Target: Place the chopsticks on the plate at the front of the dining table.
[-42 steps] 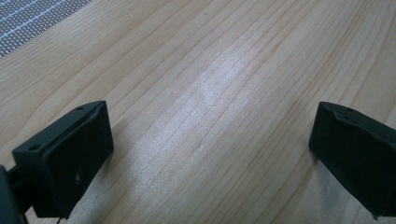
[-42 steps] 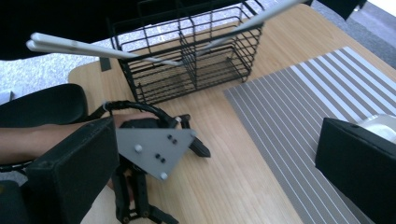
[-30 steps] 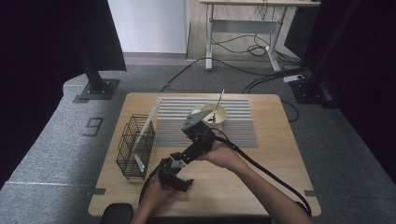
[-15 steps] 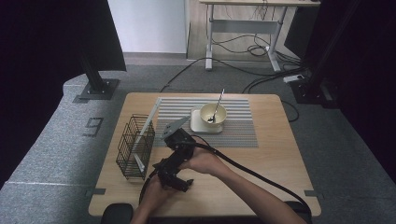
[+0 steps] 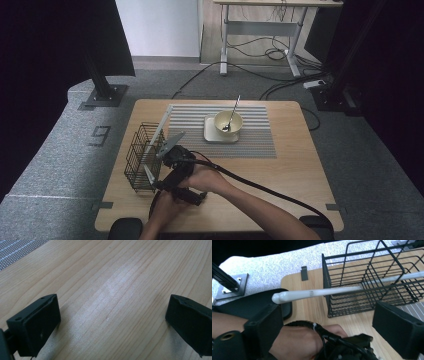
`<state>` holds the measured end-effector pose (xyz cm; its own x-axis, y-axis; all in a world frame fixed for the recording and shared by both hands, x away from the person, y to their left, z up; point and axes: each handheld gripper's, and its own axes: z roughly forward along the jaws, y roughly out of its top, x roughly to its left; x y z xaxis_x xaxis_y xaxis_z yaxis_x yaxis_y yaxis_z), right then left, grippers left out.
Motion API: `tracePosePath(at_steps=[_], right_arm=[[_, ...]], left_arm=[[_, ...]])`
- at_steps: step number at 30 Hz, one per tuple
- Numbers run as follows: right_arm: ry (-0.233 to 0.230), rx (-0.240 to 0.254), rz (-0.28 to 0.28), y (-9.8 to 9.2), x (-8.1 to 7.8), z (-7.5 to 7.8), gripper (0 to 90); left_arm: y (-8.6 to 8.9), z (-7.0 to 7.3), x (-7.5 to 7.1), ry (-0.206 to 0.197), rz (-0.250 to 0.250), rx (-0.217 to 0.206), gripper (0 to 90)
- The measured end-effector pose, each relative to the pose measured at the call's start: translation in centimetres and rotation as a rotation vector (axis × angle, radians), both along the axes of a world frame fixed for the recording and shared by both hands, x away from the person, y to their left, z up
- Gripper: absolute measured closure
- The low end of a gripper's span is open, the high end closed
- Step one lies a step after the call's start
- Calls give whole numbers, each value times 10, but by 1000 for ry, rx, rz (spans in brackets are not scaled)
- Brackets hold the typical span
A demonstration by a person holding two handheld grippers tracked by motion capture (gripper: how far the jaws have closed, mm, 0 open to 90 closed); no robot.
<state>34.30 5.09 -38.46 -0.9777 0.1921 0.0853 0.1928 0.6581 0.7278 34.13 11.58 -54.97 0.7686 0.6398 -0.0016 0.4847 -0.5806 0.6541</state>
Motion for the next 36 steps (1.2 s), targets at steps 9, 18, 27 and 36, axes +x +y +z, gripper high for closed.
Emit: tracePosePath(at_steps=[9, 18, 27, 36], right_arm=[[-18, 54, 0, 5, -2, 2, 291], [-87, 81, 58, 9, -12, 6, 571], [-229, 49, 81, 11, -25, 10, 714], [-348, 33, 50, 10, -35, 13, 768]], left_arm=[[0, 0, 0, -2, 3, -5, 0], [0, 0, 0, 2, 3, -4, 0], [0, 0, 0, 1, 4, -4, 0], [0, 0, 0, 1, 3, -3, 0]])
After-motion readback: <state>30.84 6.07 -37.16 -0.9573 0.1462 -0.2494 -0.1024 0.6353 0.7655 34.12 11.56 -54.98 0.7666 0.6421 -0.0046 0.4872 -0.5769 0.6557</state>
